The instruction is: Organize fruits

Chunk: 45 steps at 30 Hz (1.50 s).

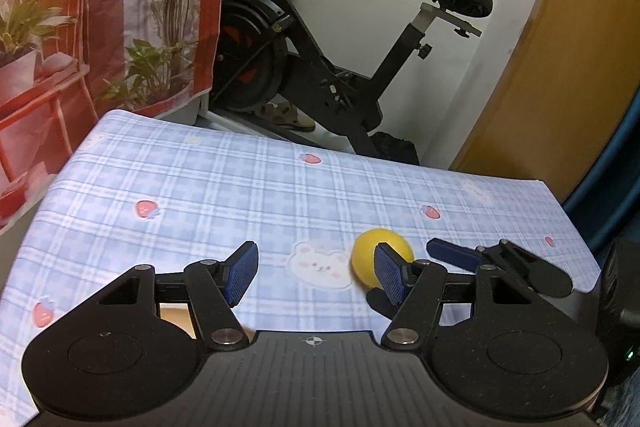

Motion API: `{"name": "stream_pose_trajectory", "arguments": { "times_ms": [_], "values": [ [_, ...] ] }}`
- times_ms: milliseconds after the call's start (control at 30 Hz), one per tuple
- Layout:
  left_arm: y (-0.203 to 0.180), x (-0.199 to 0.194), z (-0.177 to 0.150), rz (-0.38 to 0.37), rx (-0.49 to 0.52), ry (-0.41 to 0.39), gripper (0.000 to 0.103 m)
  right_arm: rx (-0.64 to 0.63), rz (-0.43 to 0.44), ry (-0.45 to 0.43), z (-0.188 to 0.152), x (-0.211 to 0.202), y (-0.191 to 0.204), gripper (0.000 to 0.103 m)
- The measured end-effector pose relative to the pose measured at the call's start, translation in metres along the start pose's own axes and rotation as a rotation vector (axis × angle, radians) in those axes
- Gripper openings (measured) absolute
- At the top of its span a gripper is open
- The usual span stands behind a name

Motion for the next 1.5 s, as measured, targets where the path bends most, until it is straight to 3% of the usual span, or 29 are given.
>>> {"name": "stream_pose_trajectory", "arguments": {
  "times_ms": [300,767,967,1500],
  "values": [
    [-0.021,0.04,-0.001,-0.014,-0.017,0.031,0.066,0.054,-0.045,0.003,-0.014,0.019,-0.025,0.071],
    [-0.032,0.088,-0.02,-0.003,-0.067,0.102,0.066,0.163,-0.008,0.024,-0.024,0.029,-0.041,0.066],
    [-0.039,0.097,-0.024,-0.016,-0.07,0.119,0.066,0.202,0.003,0.039,-0.025,0.029,-0.044,0.059],
    [-0.048,0.088,-0.035,-0.007,-0.045,0.111,0.061,0.242,0.024,0.029,-0.026,0.022,-0.049,0.058]
  ]
}}
Point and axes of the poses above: each gripper's, at about its wrist camera, not at the fingertips, and x roughly the way its jaws point, y to its left, z to its top, the point moved 1 cm from there along x, roughly the way its jaws point, and after that the axes turned 10 degrees about -y, right-handed, at the moved point
